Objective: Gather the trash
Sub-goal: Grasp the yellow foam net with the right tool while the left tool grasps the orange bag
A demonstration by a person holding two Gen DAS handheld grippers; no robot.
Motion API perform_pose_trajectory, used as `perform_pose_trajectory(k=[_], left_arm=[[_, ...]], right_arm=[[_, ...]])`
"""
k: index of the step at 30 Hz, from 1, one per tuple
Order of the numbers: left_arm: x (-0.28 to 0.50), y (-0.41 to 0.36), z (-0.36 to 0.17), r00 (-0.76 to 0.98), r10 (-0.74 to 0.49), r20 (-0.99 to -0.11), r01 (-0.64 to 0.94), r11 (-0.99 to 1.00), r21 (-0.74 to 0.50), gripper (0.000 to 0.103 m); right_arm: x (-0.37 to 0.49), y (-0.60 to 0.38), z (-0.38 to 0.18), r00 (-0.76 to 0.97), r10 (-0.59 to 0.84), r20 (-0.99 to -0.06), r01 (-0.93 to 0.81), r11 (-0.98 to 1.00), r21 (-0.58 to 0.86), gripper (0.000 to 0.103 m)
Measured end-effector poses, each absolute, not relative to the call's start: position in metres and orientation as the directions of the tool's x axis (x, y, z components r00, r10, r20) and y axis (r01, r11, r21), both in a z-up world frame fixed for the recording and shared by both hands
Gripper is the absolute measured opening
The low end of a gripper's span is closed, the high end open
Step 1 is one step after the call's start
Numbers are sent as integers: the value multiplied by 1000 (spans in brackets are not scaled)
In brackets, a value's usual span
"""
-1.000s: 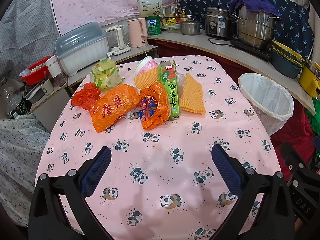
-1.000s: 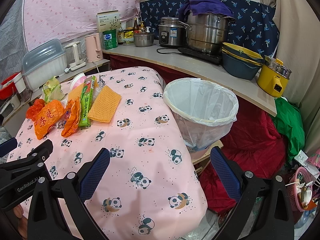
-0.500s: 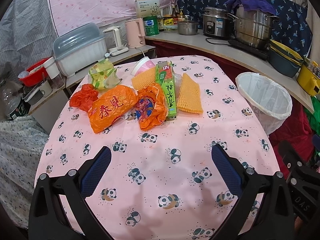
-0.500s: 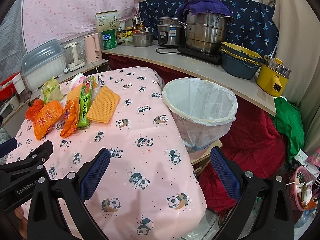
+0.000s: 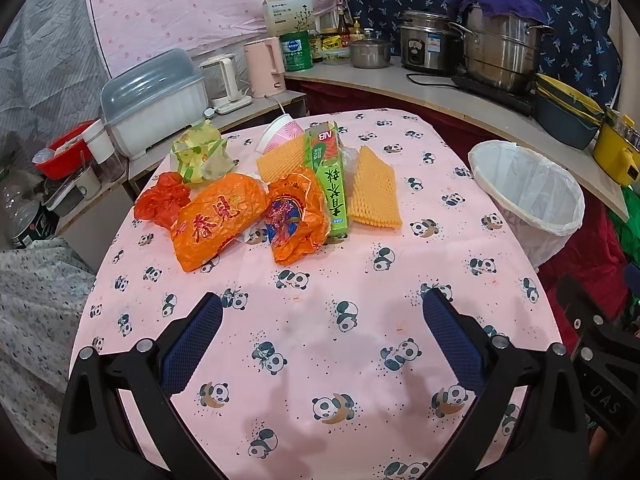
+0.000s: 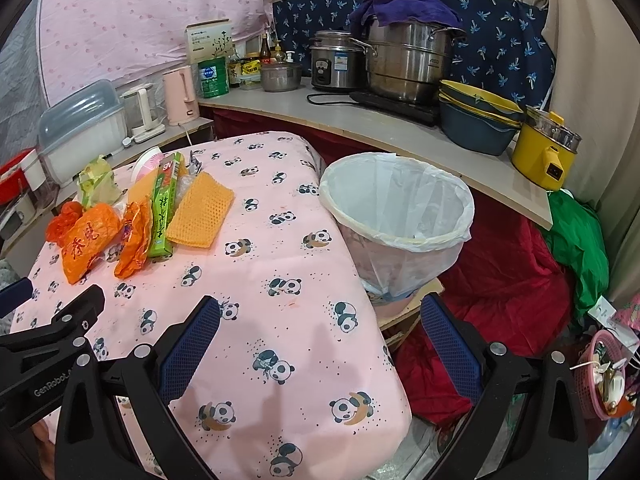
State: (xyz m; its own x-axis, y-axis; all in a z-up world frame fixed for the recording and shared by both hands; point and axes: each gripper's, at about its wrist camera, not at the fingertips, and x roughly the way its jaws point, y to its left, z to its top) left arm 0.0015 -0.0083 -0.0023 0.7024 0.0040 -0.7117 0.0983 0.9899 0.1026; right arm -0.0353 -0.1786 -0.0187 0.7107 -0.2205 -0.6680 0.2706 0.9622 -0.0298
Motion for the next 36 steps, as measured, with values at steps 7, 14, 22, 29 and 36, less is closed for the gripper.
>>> perform_pose_trajectory(k=[7,14,22,29,36], left_arm=[[17,0,-5,702,1,-712,85,993,84,96],[49,27,-14,693,4,-721,60,996,63,96],[92,86,-30,675,45,-737,-31,999,33,96],[128,136,-49,652,62,-755,-89,996,5,96],[161,163,-76,615,10,-789,-78,996,-48,96]], right_arm=[[-15,-178,-22,709,-215,-672,269,963,-24,96],[32,-164,-24,724,-179,-667,230,973,-11,96],[101,-135,-42,710,-58,-701,154,985,75,93],[164,-108,-67,683,-26,-730,134,987,91,89],[203,-90,-97,627,-8,-779,126,988,92,78]])
